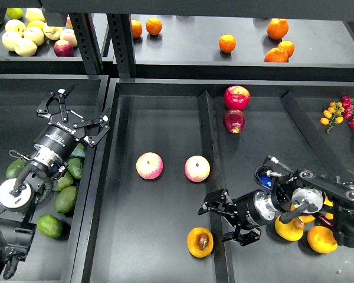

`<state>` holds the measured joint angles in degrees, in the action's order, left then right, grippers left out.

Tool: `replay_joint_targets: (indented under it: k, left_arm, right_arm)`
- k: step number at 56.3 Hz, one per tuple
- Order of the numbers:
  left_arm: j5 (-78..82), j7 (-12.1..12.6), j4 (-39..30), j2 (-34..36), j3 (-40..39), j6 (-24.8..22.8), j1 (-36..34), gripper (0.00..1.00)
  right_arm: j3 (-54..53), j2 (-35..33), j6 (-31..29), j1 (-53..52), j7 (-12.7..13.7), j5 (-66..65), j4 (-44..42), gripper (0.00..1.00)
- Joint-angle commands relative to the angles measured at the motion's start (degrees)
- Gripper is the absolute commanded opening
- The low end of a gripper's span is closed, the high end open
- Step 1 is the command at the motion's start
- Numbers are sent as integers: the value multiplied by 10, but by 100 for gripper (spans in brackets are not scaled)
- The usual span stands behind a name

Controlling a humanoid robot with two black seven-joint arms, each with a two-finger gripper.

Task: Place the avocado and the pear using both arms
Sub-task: 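Lower the right gripper and grasp the halved orange fruit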

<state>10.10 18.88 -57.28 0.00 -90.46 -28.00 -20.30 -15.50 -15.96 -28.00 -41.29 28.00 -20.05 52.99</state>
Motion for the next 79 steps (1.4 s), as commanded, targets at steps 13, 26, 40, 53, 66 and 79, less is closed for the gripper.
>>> replay_joint_targets:
  k: [13, 26, 40, 53, 66, 79]
  left_arm:
    - [0, 0, -4, 0, 1, 0, 1, 99]
    - [0, 0, -5, 0, 1, 0, 1, 99]
    - [0, 0, -5, 0, 3, 0, 2, 99]
    - [0, 0, -7, 0, 5, 0, 4, 99]
    - [0, 0, -9, 0, 6, 0, 9, 99]
    - [0, 0, -13, 0, 6, 0, 11, 99]
  right_arm:
    - [-5, 18, 0, 27, 0, -13, -26, 100]
    - [-8, 31, 0, 29, 0, -23, -41, 98]
    - [-13, 31, 0, 31, 0, -15, -43, 79]
    - [-11, 31, 0, 35, 0, 4, -53, 58]
    - [-3, 32, 0, 38, 0, 16, -68, 45]
    - [-2, 37, 0, 45, 0, 23, -77, 32]
